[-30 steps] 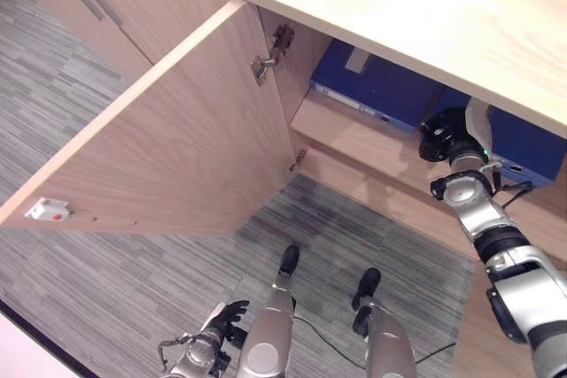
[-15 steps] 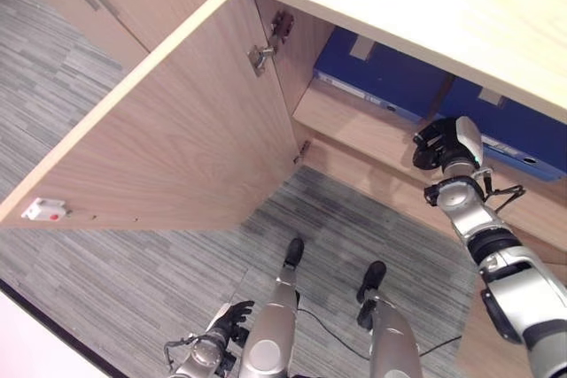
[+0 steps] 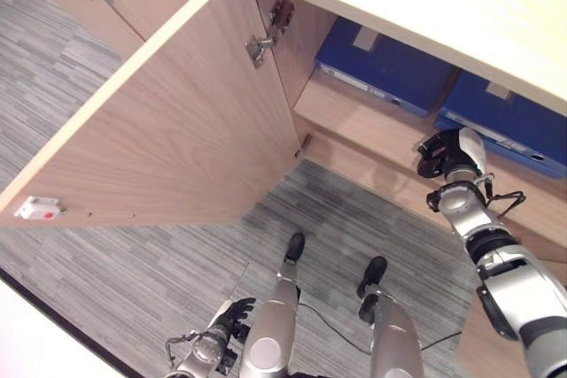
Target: Put the empty folder in the office cabinet
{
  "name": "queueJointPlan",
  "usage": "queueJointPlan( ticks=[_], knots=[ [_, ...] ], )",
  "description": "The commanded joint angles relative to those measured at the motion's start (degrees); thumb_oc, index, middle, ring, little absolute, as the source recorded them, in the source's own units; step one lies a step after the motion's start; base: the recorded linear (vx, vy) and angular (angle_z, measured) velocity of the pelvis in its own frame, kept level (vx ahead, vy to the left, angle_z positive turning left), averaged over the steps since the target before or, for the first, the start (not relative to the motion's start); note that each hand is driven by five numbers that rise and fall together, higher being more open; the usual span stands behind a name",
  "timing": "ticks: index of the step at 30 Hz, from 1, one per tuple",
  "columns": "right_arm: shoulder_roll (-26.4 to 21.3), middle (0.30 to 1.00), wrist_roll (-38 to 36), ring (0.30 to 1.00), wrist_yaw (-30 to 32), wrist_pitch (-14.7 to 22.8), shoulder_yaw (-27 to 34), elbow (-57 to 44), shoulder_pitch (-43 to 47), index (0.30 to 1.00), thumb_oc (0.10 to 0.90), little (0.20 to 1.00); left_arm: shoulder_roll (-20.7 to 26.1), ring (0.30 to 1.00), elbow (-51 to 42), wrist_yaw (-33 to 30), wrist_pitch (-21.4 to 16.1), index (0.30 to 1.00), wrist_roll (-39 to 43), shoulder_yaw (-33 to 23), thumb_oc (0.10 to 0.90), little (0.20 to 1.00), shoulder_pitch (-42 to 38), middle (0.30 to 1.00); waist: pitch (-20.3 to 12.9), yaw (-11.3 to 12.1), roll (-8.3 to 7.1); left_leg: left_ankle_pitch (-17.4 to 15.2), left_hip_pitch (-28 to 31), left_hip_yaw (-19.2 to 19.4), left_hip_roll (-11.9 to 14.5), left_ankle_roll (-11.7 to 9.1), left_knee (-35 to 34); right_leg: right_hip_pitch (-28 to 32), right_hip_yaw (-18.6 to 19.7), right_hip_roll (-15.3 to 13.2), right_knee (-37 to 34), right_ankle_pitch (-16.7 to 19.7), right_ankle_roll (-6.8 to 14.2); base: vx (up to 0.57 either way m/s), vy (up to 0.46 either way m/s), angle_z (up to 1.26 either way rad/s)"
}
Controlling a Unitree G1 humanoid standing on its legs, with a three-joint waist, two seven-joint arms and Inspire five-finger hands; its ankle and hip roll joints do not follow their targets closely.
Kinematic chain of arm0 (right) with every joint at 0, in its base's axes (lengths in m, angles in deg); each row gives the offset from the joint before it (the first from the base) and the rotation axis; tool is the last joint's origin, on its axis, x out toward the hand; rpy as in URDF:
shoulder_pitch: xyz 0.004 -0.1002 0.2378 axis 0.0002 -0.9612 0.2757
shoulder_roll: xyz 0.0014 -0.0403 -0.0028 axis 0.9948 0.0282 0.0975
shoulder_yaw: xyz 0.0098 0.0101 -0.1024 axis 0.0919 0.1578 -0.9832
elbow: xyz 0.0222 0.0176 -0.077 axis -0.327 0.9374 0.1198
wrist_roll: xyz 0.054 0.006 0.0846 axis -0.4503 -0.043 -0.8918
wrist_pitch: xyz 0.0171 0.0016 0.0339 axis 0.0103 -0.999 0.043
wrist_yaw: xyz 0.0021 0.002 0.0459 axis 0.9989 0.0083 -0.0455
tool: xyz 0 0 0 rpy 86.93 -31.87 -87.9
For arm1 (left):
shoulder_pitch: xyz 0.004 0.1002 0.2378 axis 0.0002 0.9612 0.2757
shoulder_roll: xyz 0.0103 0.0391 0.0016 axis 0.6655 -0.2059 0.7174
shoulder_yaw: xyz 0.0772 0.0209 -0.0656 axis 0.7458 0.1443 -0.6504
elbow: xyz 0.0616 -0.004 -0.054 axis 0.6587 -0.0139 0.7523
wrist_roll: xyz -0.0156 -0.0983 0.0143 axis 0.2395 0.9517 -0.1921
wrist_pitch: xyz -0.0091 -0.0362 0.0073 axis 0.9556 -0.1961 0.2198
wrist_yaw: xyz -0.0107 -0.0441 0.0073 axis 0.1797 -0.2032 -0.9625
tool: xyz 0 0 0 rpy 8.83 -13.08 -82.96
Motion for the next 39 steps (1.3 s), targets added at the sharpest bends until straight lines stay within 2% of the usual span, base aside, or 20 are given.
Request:
queueJointPlan(
  ticks=[1, 5, 8, 9, 16, 29, 39],
  knots=[
    [-6.3, 0.3, -0.91, 0.3, 2.49, 1.98, -2.33, -2.23, 6.04, 0.3, 0.4, 0.3, 1.6, 0.9, 0.0, -0.71, -0.96, 0.9, 1.26, 2.6, 0.8, 0.9, 2.94, 0.9, -1.41, 0.55, 0.45, -3.97, -1.18, -1.18, 0.37, -0.64, 0.6, 0.57, 4.21, -2.3, 3.98, -6.12, 4.16, 0.0, 0.0, 0.0],
    [-9.07, 0.3, 1.32, 0.3, 3.28, 0.85, -4.7, 0.64, 10.48, 0.3, 0.4, 0.3, 1.97, 0.9, -0.78, -0.89, -1.55, 0.9, 1.58, 3.46, 0.8, 0.9, 2.87, 0.9, -0.1, 1.11, 1.54, -3.21, -2.89, -1.16, 0.14, -0.86, 0.77, -1.18, 4.01, -2.74, 4.59, -6.09, 4.27, 0.0, 0.0, 0.0],
    [-9.98, 0.3, 1.54, 0.3, 3.91, 0.8, -4.82, 1.74, 11.51, 0.3, 0.4, 0.3, 2.04, 0.9, -1.31, -0.79, -1.71, 0.9, 1.67, 3.87, 0.8, 0.9, 2.94, 0.9, 0.23, 1.19, 1.82, -3.05, -3.52, -1.19, 0.06, -0.85, 0.89, -1.82, 3.99, -2.82, 4.83, -6.08, 4.3, 0.0, -0.004, 0.01],
    [-11.6, 0.3, 2.09, 0.3, 4.85, 0.58, -5.51, 2.27, 12.81, 0.3, 0.4, 0.3, 2.24, 0.9, -1.82, -0.86, -1.92, 0.9, 2.01, 4.28, 0.8, 0.9, 3.01, 0.9, 0.58, 1.4, 2.13, -2.88, -4.2, -1.26, -0.05, -0.88, 0.85, -2.47, 3.89, -2.97, 5.08, -6.15, 4.39, 0.0, 0.0, 0.0],
    [-16.82, 0.3, 6.73, 0.3, 5.24, 0.06, -10.4, 2.36, 17.41, 0.3, 0.4, 0.3, 2.63, 0.9, -1.43, -0.45, -2.2, 0.9, 1.25, 4.73, 0.8, 0.9, 3.03, 0.9, 0.8, 1.92, 2.55, -2.44, -5.53, -1.44, -0.12, -1.12, 0.28, -4.11, 3.62, -3.29, 5.72, -6.32, 4.58, 0.02, -0.008, 0.04],
    [-18.72, 0.3, 5.25, 0.3, 5.64, -0.62, -15.04, 5.95, 26.91, 0.3, 0.4, 0.3, 3.69, 0.9, -1.65, -0.16, -2.22, 0.9, 2.85, 5.15, 0.8, 0.9, 3.51, 0.9, 0.15, 2.76, 3.23, -2.59, -6.3, -1.4, -0.58, -1.0, 0.19, -5.73, 3.86, -3.69, 6.36, -6.22, 4.72, 0.01, 0.0, 0.0],
    [-17.27, 0.3, 4.88, 0.3, 6.34, -0.49, -13.65, 3.89, 25.41, 0.3, 0.4, 0.3, 3.05, 0.9, -0.06, -0.56, -1.72, 0.9, 2.42, 4.31, 0.8, 0.9, 2.69, 0.9, -0.94, 2.44, 2.5, -3.26, -5.91, -1.39, -0.85, -0.87, 0.52, -4.94, 3.91, -3.67, 6.16, -6.3, 4.53, 0.0, 0.002, 0.01]
  ],
)
